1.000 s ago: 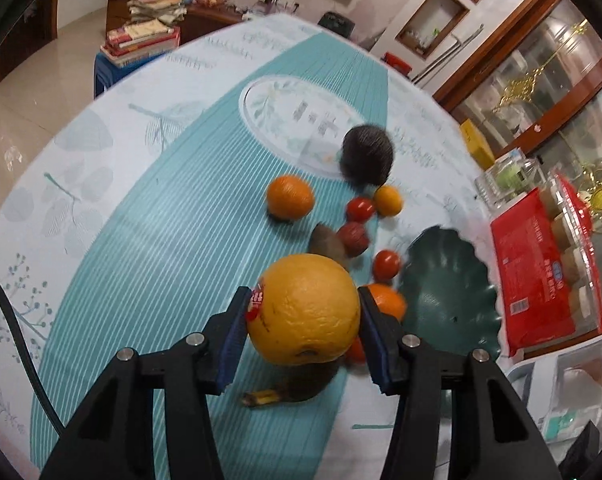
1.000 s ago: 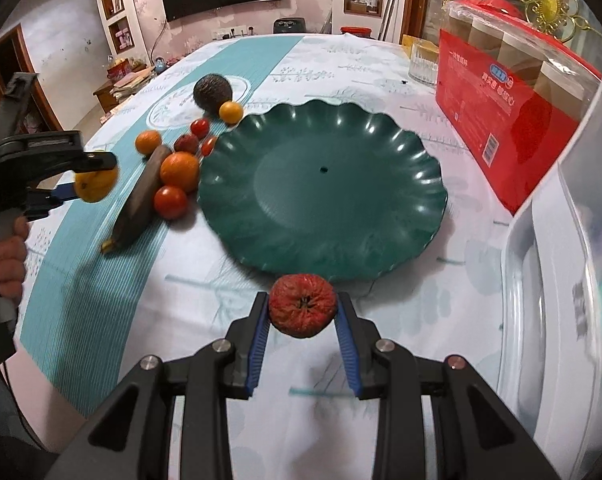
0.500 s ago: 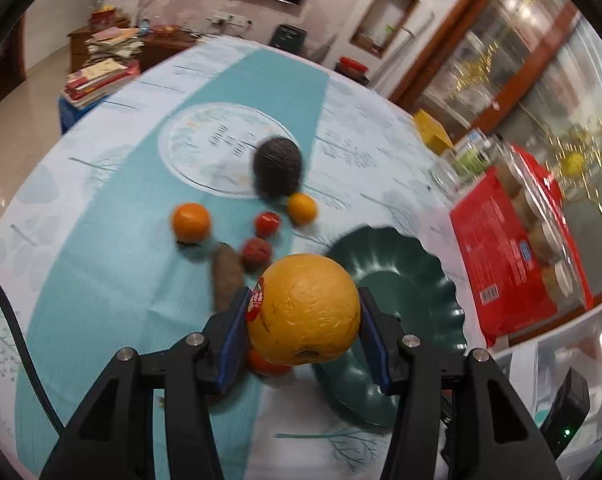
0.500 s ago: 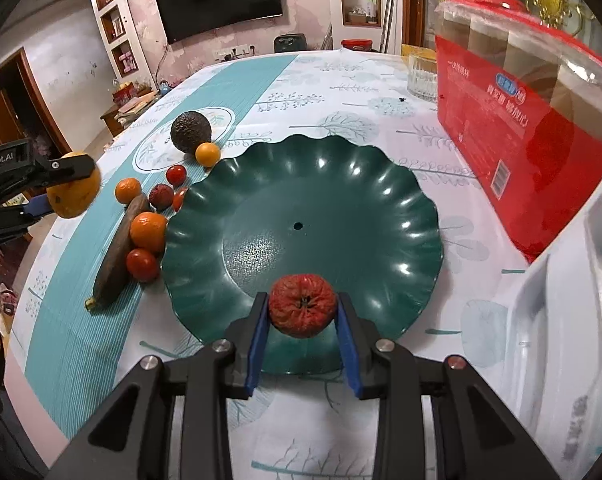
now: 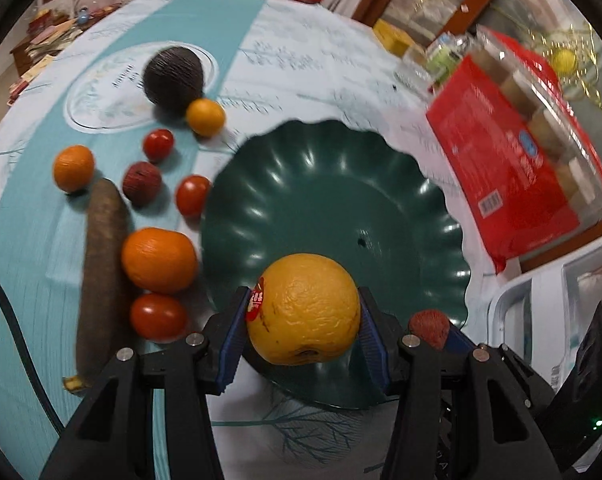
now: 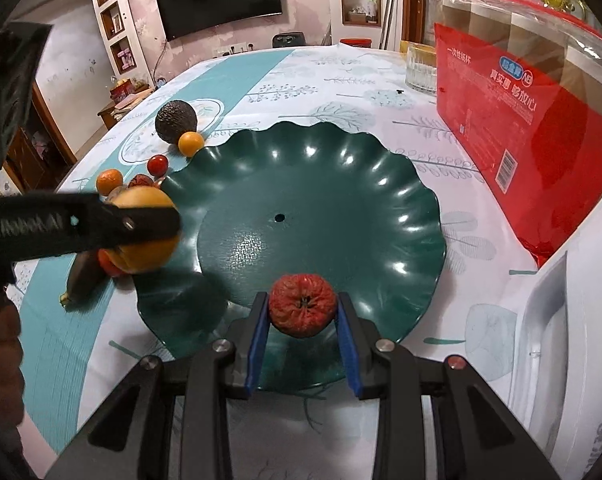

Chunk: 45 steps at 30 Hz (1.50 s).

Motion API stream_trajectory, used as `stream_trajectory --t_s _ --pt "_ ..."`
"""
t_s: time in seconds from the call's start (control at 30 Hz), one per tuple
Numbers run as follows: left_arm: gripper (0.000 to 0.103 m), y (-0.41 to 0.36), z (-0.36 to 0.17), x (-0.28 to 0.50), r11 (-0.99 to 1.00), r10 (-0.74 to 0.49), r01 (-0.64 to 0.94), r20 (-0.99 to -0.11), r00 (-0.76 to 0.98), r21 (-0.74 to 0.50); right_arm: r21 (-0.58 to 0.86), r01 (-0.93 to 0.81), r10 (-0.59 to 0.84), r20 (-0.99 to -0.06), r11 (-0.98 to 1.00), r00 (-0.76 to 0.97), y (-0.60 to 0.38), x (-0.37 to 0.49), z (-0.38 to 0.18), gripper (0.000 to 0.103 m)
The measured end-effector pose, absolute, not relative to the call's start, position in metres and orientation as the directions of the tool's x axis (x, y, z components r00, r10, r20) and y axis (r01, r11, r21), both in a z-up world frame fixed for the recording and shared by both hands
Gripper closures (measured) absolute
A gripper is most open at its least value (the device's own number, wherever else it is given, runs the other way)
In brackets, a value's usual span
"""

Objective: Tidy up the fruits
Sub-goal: 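Carry lychee and grapefruit onto the green plate and open both tools, then grasp a mandarin with the left tool while the right tool grasps the brown banana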

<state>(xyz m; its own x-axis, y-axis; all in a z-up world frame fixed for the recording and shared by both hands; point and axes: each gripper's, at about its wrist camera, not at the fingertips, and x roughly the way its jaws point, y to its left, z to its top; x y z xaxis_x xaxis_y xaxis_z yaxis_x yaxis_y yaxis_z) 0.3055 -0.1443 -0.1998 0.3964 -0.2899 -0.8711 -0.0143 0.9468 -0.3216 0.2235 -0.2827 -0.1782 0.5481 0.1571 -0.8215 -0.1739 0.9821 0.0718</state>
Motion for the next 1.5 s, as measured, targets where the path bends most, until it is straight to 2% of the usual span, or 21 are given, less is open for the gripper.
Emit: stream_trajectory --t_s 0.13,0.27,0.53,0.93,1.27,1.4,1.5 --pt "0.052 -0.149 -0.203 0.308 0.953 -0.278 -0.004 -0.884 0.377 -0.302 0.095 -0.153 0.164 -0.821 0.984 0.547 -0.286 0.225 -0.179 0.068" --pt "0.052 -0.146 -0.201 0.309 0.946 -0.299 -0.003 -0.875 0.382 -0.324 0.112 -0.134 0.168 -0.820 0.985 0.548 -0.288 0.225 -0.178 0.057" --pt "0.048 -0.135 -0.181 0.295 0.949 -0.282 -0.010 -0.863 0.419 -0.315 0.099 -0.095 0.135 -0.811 0.991 0.569 -0.292 0.217 -0.165 0.045" --pt "0.048 -0.089 -0.155 0.230 0.941 -0.255 -0.079 -0.844 0.472 -0.329 0.185 -0.028 0.169 -0.815 0.982 0.555 -0.291 0.182 -0.140 0.044" --pt "0.048 -0.024 -0.139 0.173 0.947 -0.195 -0.126 -0.842 0.502 -0.294 0.178 0.004 0.146 -0.817 0.984 0.559 -0.257 0.141 -0.125 0.044" --pt "0.037 0.008 -0.130 0.162 0.956 -0.176 -0.117 -0.844 0.507 -0.269 0.192 0.035 0.142 -0.824 0.981 0.548 -0.238 0.128 -0.123 0.044" --pt "0.034 0.028 -0.122 0.158 0.963 -0.168 -0.098 -0.842 0.513 -0.252 0.205 0.063 0.139 -0.829 0.977 0.542 -0.223 0.122 -0.122 0.044"
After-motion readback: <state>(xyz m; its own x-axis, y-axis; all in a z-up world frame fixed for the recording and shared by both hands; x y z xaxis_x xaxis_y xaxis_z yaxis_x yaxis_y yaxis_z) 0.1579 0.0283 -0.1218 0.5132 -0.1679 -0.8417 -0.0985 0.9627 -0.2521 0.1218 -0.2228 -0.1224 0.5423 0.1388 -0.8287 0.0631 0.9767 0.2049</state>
